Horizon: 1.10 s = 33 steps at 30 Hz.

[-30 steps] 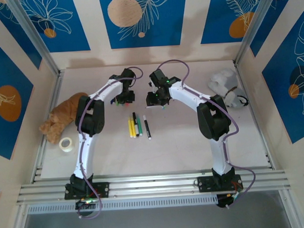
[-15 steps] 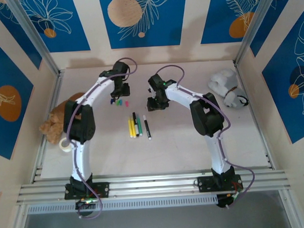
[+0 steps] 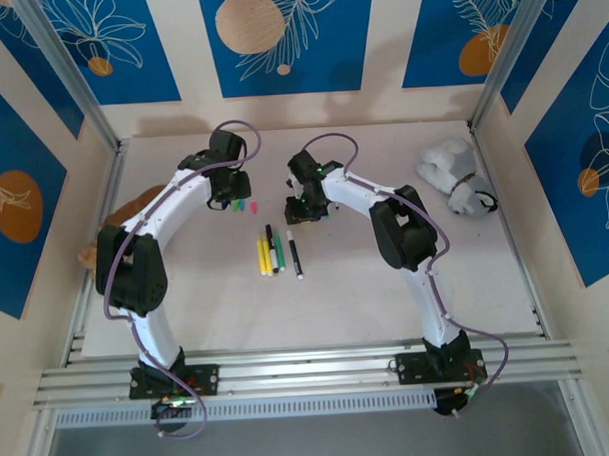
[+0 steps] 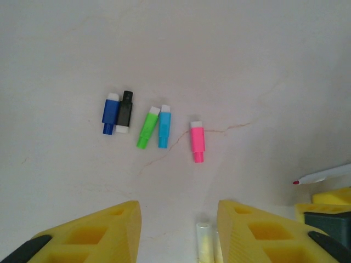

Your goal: Open the pen caps

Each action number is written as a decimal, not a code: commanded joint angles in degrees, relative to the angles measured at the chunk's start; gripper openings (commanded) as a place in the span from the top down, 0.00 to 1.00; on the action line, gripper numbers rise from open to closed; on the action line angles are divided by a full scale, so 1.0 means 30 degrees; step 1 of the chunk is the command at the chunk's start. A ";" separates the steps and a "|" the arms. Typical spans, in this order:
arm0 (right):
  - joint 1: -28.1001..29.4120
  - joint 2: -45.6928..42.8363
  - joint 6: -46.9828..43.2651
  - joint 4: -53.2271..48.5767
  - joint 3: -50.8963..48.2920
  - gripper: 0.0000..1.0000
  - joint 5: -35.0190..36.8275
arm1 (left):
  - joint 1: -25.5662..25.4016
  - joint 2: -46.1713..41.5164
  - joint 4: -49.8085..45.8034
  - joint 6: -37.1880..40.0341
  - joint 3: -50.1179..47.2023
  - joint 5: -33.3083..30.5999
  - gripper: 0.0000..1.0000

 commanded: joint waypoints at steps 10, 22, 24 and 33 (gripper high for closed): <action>-0.0011 0.2831 0.0626 -0.2280 0.4874 0.65 0.0138 | 0.0201 -0.0409 0.0615 -0.0109 -0.0495 0.0747 0.60; -0.0925 0.6577 0.1223 -0.5917 1.2100 0.66 0.1755 | 0.0194 -0.0236 0.0903 -0.0196 -0.0498 0.1345 0.61; -0.1180 0.6750 0.1285 -0.5804 1.2467 0.66 0.0953 | 0.0194 -0.0193 0.0997 -0.0197 -0.0495 0.1505 0.61; -0.0261 0.5654 0.0421 -0.5263 1.2911 0.69 0.0283 | 0.0172 -0.0237 0.1403 -0.0258 -0.0732 0.1650 0.61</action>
